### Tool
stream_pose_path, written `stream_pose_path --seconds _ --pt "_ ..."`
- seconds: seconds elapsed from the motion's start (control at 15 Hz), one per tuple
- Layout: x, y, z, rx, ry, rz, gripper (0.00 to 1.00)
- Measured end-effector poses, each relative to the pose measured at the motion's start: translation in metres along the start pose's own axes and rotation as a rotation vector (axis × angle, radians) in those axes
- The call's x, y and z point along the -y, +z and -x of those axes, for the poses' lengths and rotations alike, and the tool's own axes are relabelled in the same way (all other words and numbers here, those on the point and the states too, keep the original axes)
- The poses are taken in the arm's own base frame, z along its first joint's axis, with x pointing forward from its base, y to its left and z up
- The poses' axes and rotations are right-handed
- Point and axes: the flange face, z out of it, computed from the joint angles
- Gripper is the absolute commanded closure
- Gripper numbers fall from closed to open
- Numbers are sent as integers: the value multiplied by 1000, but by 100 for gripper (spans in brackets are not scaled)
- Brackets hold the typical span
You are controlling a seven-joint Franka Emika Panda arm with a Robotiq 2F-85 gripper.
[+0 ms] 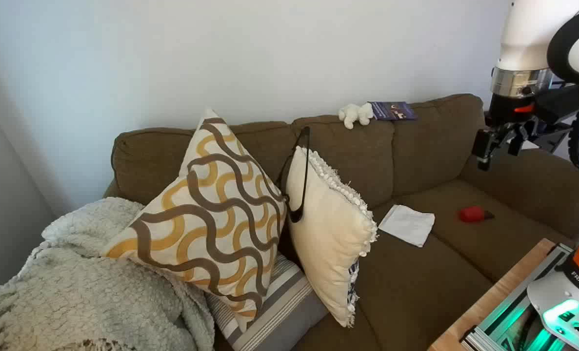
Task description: Put the black remote control on the white towel
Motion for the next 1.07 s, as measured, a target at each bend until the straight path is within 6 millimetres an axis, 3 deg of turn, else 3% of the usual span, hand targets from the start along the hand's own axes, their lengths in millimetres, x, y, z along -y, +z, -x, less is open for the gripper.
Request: stream_pose_path --seconds 0.73,0.87,1.07 --pt "-3 1 -3 -2 57 -1 0" --pt "-16 4 -16 -25 170 0 0" --pt "-60 19 -48 -60 339 5 0"
